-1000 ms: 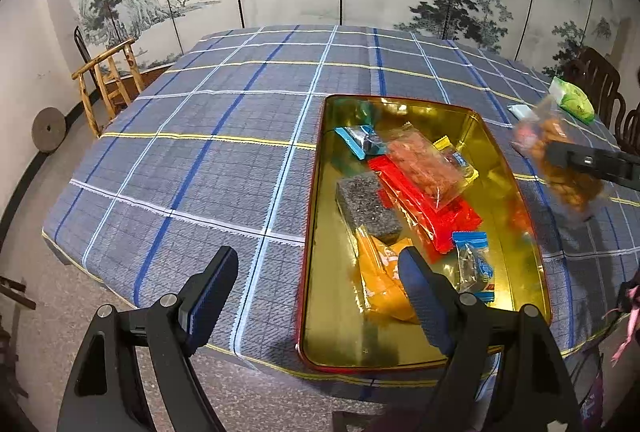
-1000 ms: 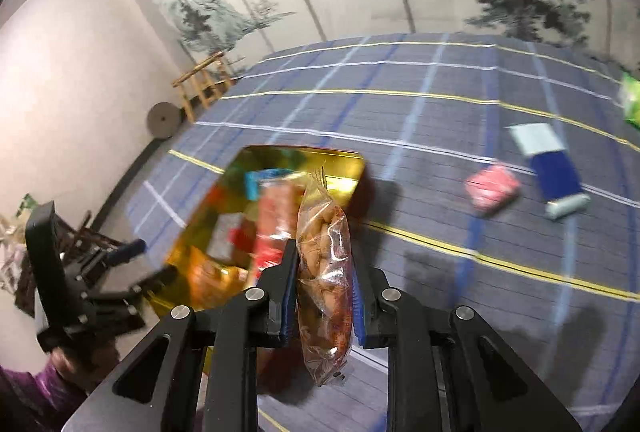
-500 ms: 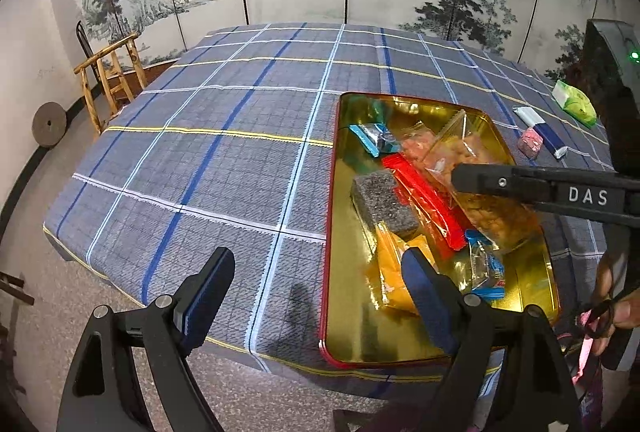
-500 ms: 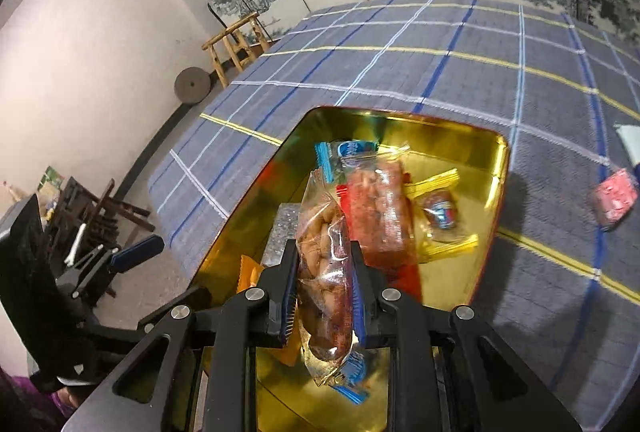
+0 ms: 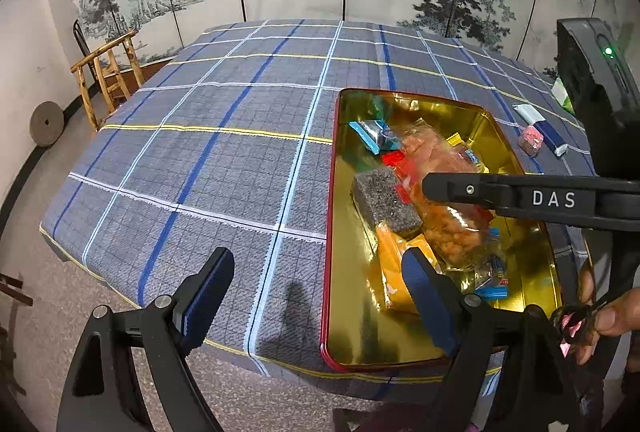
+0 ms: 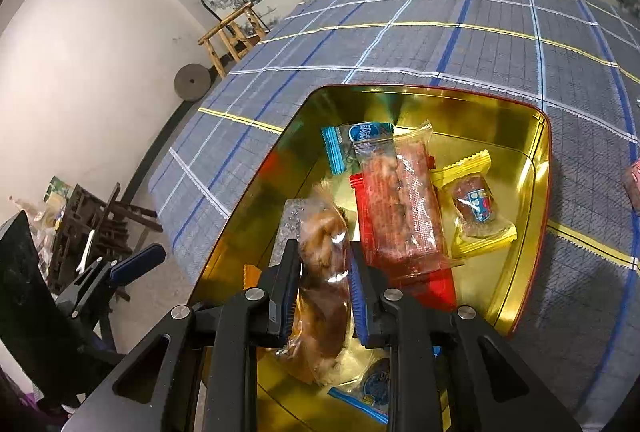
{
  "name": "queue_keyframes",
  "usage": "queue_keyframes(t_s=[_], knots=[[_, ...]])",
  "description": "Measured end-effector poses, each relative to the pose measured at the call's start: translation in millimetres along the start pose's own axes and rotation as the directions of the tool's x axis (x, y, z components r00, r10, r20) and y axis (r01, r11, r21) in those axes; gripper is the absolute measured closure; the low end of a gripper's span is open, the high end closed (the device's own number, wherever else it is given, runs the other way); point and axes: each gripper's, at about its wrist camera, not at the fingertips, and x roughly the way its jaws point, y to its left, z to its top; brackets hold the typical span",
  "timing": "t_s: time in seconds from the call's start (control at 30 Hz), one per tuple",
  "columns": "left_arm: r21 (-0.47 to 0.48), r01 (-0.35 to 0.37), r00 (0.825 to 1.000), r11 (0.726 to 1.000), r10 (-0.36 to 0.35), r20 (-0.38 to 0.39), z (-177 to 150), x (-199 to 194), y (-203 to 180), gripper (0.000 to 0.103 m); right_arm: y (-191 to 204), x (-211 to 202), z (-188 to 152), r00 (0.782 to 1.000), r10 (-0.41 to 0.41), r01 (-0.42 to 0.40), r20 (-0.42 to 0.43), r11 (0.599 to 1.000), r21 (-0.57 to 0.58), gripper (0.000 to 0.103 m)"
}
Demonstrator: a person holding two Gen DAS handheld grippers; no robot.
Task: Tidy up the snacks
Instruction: 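Lower the pastry bag into the tin and open the right tool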
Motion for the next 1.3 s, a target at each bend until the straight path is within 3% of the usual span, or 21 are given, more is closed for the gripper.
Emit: queue_keyframes(t_s=[0.33, 0.57, 0.9, 1.07, 1.3], knots=[[0.005, -0.005, 1.0, 1.0, 0.005, 0.001, -0.5, -0.2, -0.6, 0.02, 7.2, 0.0, 0.4, 1.0, -0.019, 0.02, 0.008, 0.999, -0.025, 0.078], [0.004, -0.007, 1.0, 1.0, 0.007, -0.003, -1.5, 0.9, 0.8, 0.02, 15.2, -5.5, 1.0, 0.999, 0.026, -0.025, 0.027, 0.999, -0.034, 0.077], [0.006, -0.016, 1.0, 1.0, 0.016, -0.001, -3.8, -1.9, 2.1, 0.019, 29.3, -19.9, -5.4, 0.992, 0.103, -0.096, 0.068, 0.99, -0.101, 0.063], [0.018, -0.024, 1.0, 1.0, 0.024, 0.007, -2.0, -6.0, -2.0, 0.019, 24.0, -42.9, -13.2, 0.988, 0.061, -0.043, 0.139, 0.991, -0.127, 0.057], [0.041, -0.036, 0.999, 0.999, 0.035, 0.014, 0.1, -10.0, -10.7, 0.019, -20.1, -87.8, -31.1, 0.959, -0.112, 0.139, 0.26, 0.986, -0.087, 0.044]])
